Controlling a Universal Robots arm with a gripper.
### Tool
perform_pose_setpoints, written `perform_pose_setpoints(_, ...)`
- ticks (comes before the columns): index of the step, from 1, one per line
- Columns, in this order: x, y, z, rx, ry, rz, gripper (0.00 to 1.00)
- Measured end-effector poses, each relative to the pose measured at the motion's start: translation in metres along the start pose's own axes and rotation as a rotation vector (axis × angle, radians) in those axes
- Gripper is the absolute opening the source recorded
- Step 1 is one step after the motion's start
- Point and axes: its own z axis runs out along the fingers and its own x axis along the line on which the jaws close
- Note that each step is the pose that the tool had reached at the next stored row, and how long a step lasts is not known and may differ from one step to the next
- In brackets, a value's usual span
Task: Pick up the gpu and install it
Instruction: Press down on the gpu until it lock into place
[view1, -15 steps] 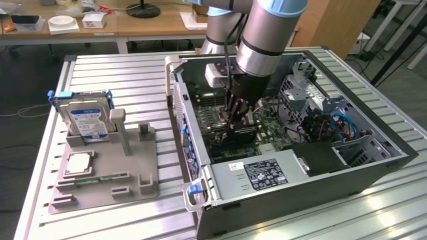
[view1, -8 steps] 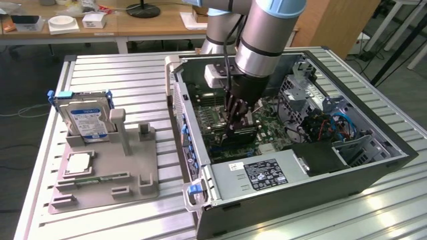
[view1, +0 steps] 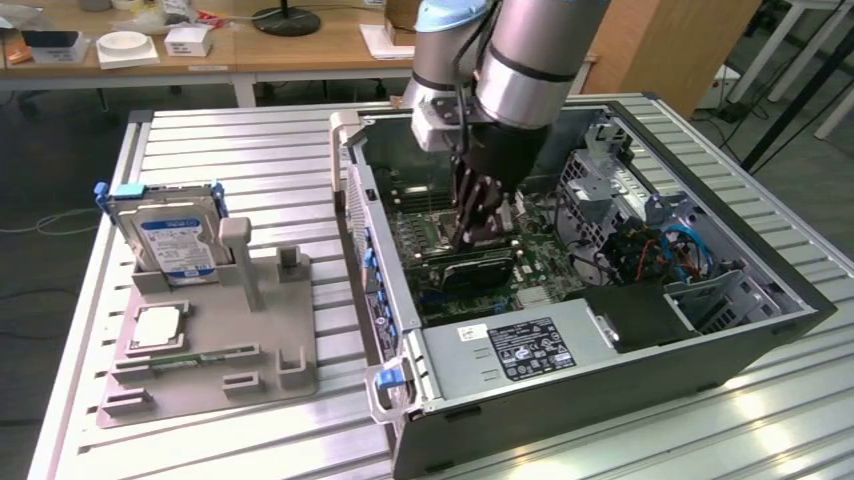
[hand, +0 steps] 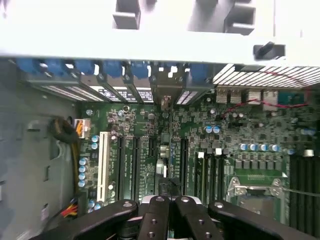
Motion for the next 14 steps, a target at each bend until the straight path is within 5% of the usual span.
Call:
perform_pose_setpoints(4,0.000,0.0017,-0.0167,0.0000,0.0000,0.000,0.11)
perform_pose_setpoints(14,0.000,0.0017,-0.0166,0.0001,0.0000,0.000,0.11)
